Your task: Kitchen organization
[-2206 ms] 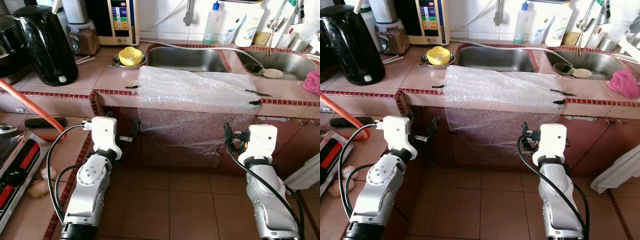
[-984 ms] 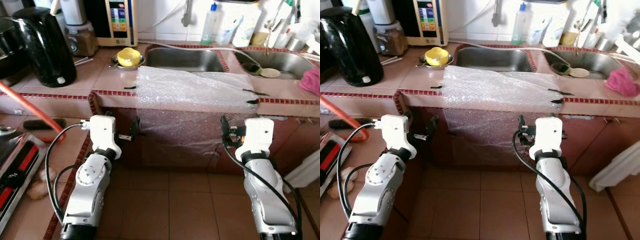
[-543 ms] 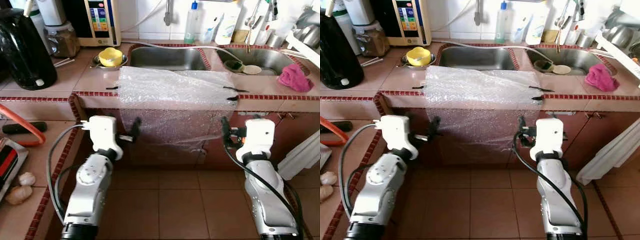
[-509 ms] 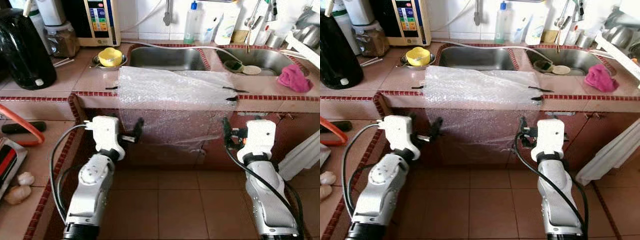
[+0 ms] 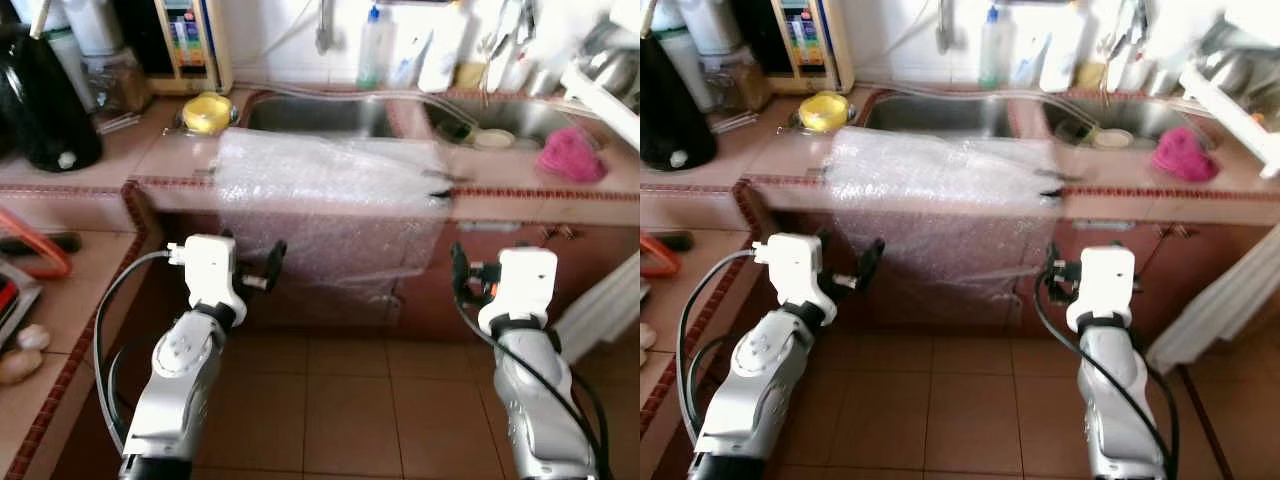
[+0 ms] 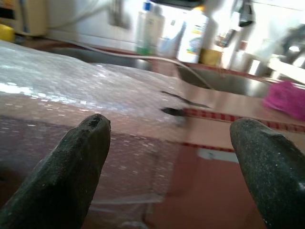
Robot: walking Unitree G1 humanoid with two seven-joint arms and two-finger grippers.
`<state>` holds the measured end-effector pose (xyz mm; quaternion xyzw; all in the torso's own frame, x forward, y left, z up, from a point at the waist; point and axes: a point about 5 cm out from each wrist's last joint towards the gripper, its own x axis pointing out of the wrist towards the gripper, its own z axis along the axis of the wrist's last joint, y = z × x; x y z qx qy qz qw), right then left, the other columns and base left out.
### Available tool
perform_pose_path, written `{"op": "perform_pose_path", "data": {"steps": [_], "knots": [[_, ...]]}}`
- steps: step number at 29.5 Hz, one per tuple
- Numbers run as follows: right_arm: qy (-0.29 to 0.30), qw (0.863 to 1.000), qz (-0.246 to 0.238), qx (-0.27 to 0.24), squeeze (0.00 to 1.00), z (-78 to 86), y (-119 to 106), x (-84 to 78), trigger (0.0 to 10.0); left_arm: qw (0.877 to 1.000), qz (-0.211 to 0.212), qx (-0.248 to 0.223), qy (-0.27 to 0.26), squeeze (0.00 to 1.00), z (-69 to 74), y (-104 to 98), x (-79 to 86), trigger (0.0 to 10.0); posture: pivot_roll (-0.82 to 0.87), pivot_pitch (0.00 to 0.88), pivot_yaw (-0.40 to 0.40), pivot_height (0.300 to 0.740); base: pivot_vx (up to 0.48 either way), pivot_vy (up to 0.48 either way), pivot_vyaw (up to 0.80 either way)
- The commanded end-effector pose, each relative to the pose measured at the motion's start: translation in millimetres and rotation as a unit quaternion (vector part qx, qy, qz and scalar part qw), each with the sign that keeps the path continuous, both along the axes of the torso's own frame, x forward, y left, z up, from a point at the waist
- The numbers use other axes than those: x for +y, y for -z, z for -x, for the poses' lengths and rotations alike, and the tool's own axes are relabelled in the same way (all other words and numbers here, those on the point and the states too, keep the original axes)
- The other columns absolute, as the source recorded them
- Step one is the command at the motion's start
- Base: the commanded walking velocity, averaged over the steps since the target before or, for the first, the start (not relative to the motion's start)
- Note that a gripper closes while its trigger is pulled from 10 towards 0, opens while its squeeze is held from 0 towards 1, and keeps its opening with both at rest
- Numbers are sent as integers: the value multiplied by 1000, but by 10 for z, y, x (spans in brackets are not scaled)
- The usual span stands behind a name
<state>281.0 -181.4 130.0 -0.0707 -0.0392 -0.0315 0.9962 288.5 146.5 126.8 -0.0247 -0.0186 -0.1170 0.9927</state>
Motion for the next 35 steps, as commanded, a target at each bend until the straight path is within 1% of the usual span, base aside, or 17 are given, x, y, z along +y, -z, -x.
{"op": "perform_pose_path", "data": {"steps": [1,3,7,11,13,15,20,24,29,31,35], "knots": [[5,1000,-1,-6,0,6,-27,-24,10000,1000,2,-1,5,0,-6,-20,-19,10000,34,0,6,740,0,0,0],[5,1000,-1,-5,0,11,-25,-26,10000,1000,5,0,-1,0,-12,-14,-7,10000,32,0,7,740,0,0,0],[4,1000,-1,-6,0,6,-40,-35,10000,1000,7,0,-3,0,-10,-25,-40,10000,29,0,4,740,0,0,0],[3,1000,-3,-19,0,-23,-134,-31,10000,1000,1,-16,-19,0,-23,-71,-67,10000,22,0,5,740,0,0,0],[6,1000,-5,-23,0,-31,-159,-37,10000,999,-5,-27,-16,0,-18,-104,-96,10000,25,0,3,740,0,0,0],[5,1000,-5,-24,0,-32,-163,-29,10000,999,-2,-36,-12,0,-16,-143,-106,10000,25,0,2,740,0,0,0],[3,1000,-6,-26,0,-39,-185,-21,10000,999,-1,-44,-24,0,-55,-216,-72,10000,24,0,2,740,0,0,0],[1,999,-7,-32,0,-35,-228,-28,10000,998,-5,-59,-35,0,-75,-279,-38,10000,19,0,3,740,0,0,0],[-7,999,5,-48,0,-36,-312,-10,10000,997,-2,-74,-38,0,-81,-335,-35,10000,11,0,2,740,0,0,0],[-11,999,10,-52,0,-41,-335,1,10000,996,3,-83,-33,0,-81,-370,-50,10000,10,0,-1,740,0,0,0],[-21,998,24,-59,0,-50,-372,31,10000,996,11,-87,-25,0,-77,-392,-76,10000,11,0,-6,740,87,0,0]]}}
